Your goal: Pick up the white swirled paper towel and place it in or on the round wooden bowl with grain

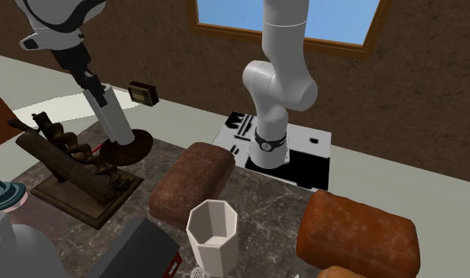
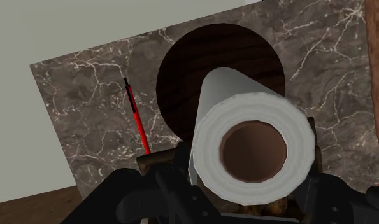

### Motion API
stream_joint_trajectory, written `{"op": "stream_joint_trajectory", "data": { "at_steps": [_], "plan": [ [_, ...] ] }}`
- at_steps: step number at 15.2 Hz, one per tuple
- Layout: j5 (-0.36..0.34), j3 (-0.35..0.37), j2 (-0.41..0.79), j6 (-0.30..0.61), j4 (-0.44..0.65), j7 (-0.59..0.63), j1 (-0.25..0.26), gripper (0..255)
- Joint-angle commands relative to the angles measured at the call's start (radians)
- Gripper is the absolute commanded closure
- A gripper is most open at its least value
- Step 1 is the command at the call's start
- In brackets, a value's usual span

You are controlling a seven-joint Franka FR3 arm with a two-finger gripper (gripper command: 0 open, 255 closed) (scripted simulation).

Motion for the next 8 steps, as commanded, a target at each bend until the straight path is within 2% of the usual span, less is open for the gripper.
{"op": "stream_joint_trajectory", "data": {
  "at_steps": [1,8],
  "plan": [
    [0.006,0.001,0.008,0.028,-0.022,-0.002,0.0,255],
    [0.01,0.001,0.013,0.044,-0.034,-0.005,-0.001,255]
  ]
}}
